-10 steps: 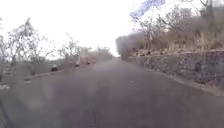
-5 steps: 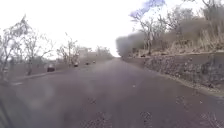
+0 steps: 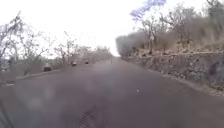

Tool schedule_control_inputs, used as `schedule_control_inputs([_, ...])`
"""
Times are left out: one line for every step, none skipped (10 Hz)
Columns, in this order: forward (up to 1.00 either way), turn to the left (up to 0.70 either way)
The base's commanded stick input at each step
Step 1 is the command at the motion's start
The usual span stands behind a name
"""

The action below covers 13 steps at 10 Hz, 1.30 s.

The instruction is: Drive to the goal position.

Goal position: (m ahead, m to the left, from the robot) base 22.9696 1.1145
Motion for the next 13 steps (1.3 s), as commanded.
schedule_control_inputs([0.70,0.02])
schedule_control_inputs([0.70,0.02])
schedule_control_inputs([0.70,0.02])
schedule_control_inputs([0.70,0.02])
schedule_control_inputs([0.70,0.02])
schedule_control_inputs([0.70,0.02])
schedule_control_inputs([0.70,0.01])
schedule_control_inputs([0.70,0.02])
schedule_control_inputs([0.70,0.02])
schedule_control_inputs([0.70,0.02])
schedule_control_inputs([0.70,0.00])
schedule_control_inputs([0.70,0.00])
schedule_control_inputs([0.70,0.02])
